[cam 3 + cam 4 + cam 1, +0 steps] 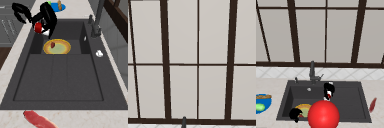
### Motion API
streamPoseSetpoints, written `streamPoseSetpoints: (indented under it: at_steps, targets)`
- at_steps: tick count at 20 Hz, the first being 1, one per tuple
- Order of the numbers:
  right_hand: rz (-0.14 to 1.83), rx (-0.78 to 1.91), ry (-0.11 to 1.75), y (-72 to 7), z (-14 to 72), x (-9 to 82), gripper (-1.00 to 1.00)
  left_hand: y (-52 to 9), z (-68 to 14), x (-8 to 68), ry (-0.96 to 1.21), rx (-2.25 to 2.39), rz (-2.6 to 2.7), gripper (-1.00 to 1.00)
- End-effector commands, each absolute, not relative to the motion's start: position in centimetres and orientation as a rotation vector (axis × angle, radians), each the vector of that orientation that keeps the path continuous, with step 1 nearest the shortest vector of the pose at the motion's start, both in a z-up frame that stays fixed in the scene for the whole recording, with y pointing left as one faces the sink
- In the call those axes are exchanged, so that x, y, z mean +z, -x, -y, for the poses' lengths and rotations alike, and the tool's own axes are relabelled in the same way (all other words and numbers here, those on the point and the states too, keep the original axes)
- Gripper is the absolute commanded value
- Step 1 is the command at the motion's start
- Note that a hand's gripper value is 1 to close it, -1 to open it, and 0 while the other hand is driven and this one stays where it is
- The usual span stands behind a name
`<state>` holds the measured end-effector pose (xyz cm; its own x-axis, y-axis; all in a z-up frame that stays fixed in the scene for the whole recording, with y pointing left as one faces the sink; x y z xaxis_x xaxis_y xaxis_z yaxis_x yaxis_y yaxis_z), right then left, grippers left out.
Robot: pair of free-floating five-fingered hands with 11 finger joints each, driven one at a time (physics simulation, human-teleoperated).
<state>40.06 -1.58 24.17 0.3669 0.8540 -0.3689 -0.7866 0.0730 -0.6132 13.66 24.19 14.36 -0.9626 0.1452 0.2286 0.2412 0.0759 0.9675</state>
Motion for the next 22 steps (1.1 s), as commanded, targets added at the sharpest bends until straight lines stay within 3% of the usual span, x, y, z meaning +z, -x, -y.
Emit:
streamPoseSetpoints:
  at_steps: [1, 22]
  targets:
    - [0.099, 1.233, 0.852, -40.5, -1.5, 23.3, 1.0, -13.7, -24.2, 14.4, 0.405, -2.048, 2.25, 0.0]
    - [0.202, 1.167, 1.019, -42.8, -17.4, 10.9, 1.0, -13.7, -24.2, 14.4, 0.405, -2.048, 2.25, 0.0]
